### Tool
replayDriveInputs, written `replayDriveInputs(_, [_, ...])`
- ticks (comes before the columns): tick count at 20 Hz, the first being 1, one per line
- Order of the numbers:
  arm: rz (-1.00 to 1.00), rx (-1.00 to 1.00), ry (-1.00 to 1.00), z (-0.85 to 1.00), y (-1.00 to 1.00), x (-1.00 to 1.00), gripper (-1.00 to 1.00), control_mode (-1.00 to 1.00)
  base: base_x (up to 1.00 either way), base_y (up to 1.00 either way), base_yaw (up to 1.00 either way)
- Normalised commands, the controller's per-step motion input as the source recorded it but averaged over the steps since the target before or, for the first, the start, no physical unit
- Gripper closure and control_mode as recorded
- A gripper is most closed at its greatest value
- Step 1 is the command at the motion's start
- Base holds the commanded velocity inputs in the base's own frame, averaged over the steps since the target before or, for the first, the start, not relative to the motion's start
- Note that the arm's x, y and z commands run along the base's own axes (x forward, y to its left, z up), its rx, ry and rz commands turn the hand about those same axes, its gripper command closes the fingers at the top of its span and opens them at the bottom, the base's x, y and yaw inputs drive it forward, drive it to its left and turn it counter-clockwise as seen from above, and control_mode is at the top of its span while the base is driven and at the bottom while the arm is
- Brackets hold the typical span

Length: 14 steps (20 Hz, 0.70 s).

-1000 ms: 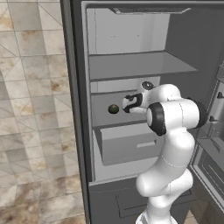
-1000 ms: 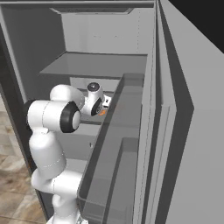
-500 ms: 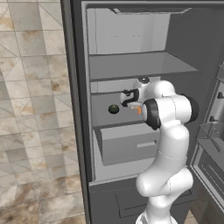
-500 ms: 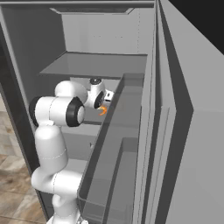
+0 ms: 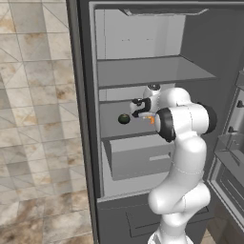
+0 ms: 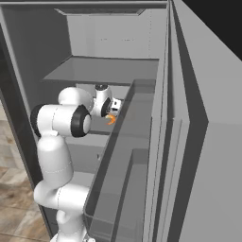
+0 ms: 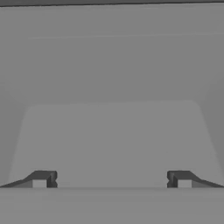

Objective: Open the fridge, remove the peach, squash, and shrimp, and place them on any counter.

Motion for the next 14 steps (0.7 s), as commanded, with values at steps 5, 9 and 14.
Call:
replayDriveInputs(5, [-0.01, 0.03, 0.01, -0.63, -0.44, -0.82, -1.00, -1.00, 0.00, 0.00, 0.00])
replayDriveInputs(9, [-0.01, 0.08, 0.05, -0.56, -0.35, -0.42, 1.00, -1.00, 0.00, 0.00, 0.00])
replayDriveInputs(14, [0.00, 0.07, 0.04, -0.51, 0.08, 0.40, 1.00, -1.00, 0.00, 0.00, 0.00])
